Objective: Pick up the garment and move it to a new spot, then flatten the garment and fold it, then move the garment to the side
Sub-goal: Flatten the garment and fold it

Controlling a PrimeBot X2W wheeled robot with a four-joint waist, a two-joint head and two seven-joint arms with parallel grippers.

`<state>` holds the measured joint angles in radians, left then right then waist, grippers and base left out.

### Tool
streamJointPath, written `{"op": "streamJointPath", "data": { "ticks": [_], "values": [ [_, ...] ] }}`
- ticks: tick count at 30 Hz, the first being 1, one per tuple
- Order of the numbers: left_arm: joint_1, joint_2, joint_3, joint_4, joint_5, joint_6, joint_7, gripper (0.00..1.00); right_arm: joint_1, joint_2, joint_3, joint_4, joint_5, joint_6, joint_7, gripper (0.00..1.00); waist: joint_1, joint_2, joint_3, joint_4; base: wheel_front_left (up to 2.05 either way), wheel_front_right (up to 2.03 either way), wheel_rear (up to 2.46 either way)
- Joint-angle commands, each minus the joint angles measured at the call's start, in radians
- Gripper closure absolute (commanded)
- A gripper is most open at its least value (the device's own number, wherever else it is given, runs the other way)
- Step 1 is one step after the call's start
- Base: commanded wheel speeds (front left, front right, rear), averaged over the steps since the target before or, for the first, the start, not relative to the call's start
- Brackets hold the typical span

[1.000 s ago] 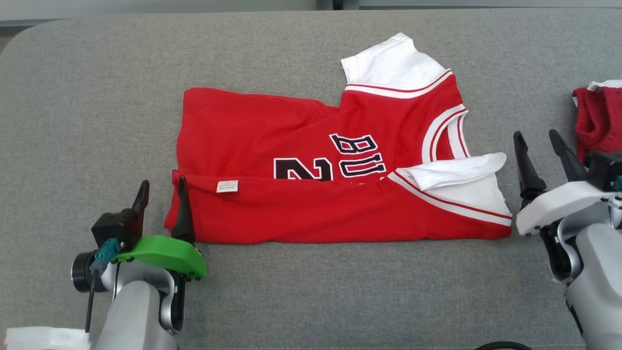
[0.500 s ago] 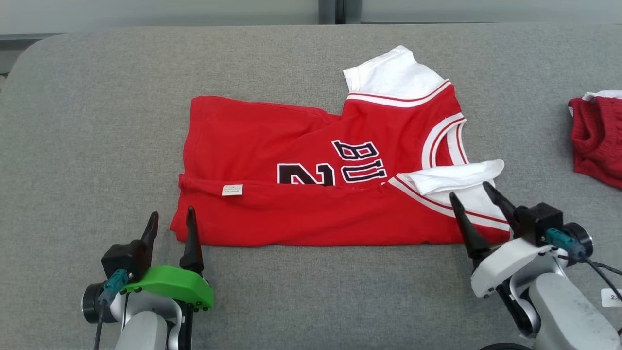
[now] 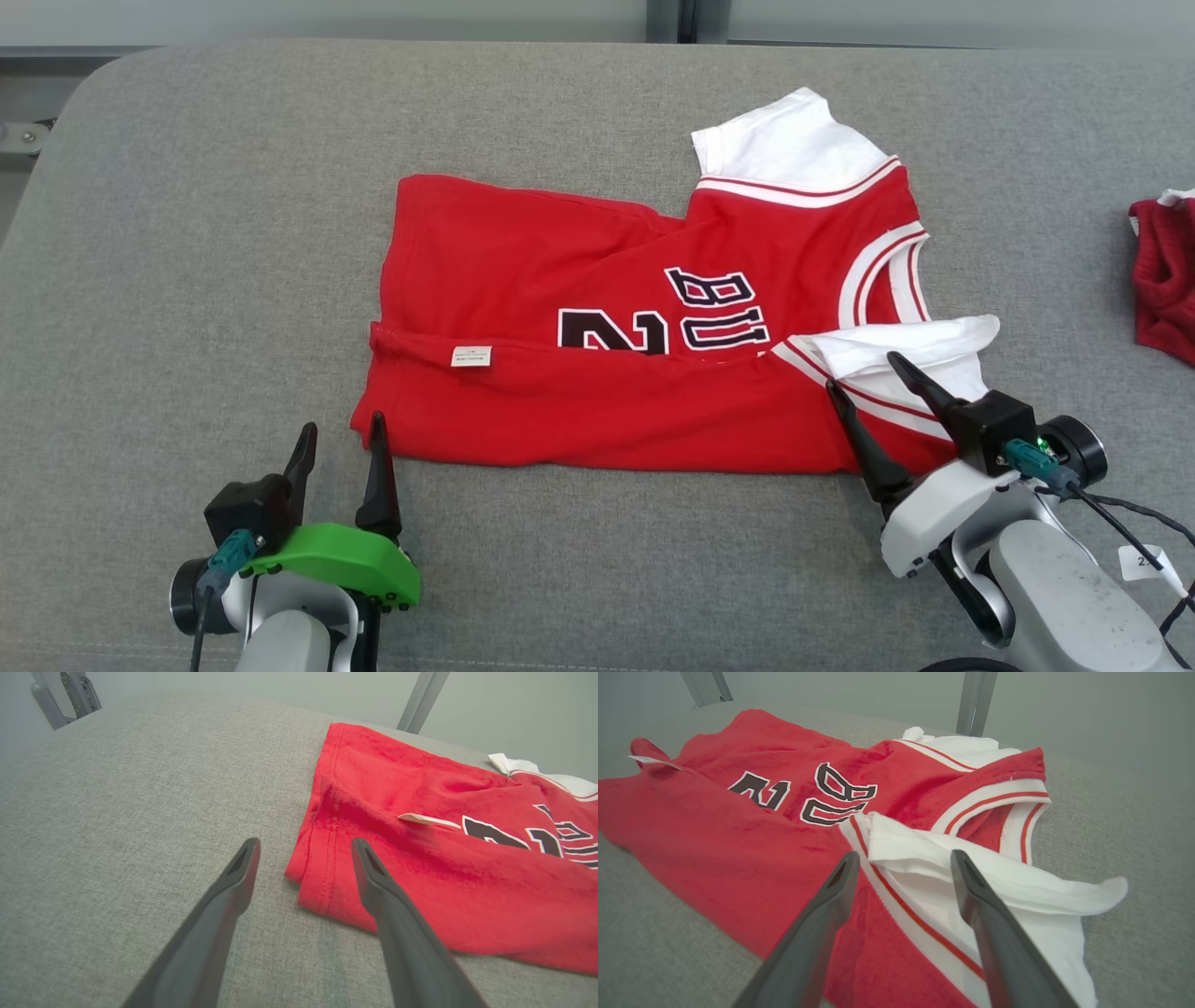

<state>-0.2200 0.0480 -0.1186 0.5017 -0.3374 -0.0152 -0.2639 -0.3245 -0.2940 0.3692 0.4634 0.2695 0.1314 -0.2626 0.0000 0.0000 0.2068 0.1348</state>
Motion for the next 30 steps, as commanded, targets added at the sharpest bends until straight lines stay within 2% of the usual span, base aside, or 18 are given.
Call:
{"op": "streamJointPath", "data": {
  "ticks": [1,4,5,8,10,11,12,22,23,24,25,30],
  "values": [
    [0.009,0.005,0.0,0.001,-0.009,0.005,0.0,0.0,-0.01,0.001,-0.004,0.001,-0.014,-0.002,-0.002,0.04,0.0,0.0,0.003,0.001,0.0,0.0,0.0],
    [0.006,0.005,-0.003,0.003,-0.015,0.005,0.0,0.0,-0.013,0.004,-0.005,0.005,-0.021,-0.002,-0.002,0.3,0.0,0.0,0.007,0.001,0.0,0.0,0.0],
    [0.005,0.005,-0.003,0.002,-0.016,0.005,0.0,0.0,-0.015,0.004,-0.005,0.006,-0.025,-0.002,-0.002,0.52,0.0,0.0,0.008,0.001,0.0,0.0,0.0],
    [0.0,0.005,-0.005,-0.002,-0.019,0.005,0.0,0.0,-0.026,0.006,0.0,0.01,-0.03,-0.002,-0.002,0.65,0.0,0.0,0.015,0.0,0.0,0.0,0.0],
    [-0.005,0.005,-0.006,-0.003,-0.021,0.006,0.0,0.0,-0.034,0.008,0.003,0.015,-0.034,-0.002,-0.002,0.82,0.0,0.0,0.02,0.0,0.0,0.0,0.0],
    [-0.008,0.005,-0.006,-0.003,-0.021,0.006,0.0,0.0,-0.037,0.009,0.006,0.018,-0.035,-0.002,-0.002,0.95,0.0,0.0,0.023,0.001,0.0,0.0,0.0],
    [-0.012,0.005,-0.007,-0.004,-0.021,0.006,0.0,0.0,-0.041,0.01,0.007,0.024,-0.034,-0.002,-0.002,1.0,0.0,0.0,0.025,0.001,0.0,0.0,0.0],
    [-0.026,0.005,-0.021,-0.015,-0.023,0.003,0.0,0.0,-0.111,-0.003,-0.001,0.044,-0.05,-0.002,-0.002,1.0,0.0,0.0,0.045,0.011,0.0,0.0,0.0],
    [-0.029,0.005,-0.023,-0.014,-0.022,0.003,0.0,0.0,-0.126,-0.002,0.001,0.05,-0.056,-0.002,-0.002,0.99,0.0,0.0,0.047,0.011,0.0,0.0,0.0],
    [-0.033,0.005,-0.027,-0.01,-0.02,0.001,0.0,0.0,-0.142,-0.002,0.0,0.059,-0.065,-0.002,-0.002,0.68,0.0,0.0,0.049,0.011,0.0,0.0,0.0],
    [-0.035,0.005,-0.032,-0.008,-0.018,0.001,0.0,0.0,-0.157,0.002,-0.007,0.072,-0.071,-0.002,-0.002,0.0,0.0,0.0,0.05,0.012,0.0,0.0,0.0],
    [-0.046,0.005,-0.047,-0.004,-0.019,0.0,0.0,0.0,-0.196,0.039,-0.081,0.057,-0.107,-0.002,-0.002,0.0,0.0,0.0,0.054,0.019,0.0,0.0,0.0]
  ]
}}
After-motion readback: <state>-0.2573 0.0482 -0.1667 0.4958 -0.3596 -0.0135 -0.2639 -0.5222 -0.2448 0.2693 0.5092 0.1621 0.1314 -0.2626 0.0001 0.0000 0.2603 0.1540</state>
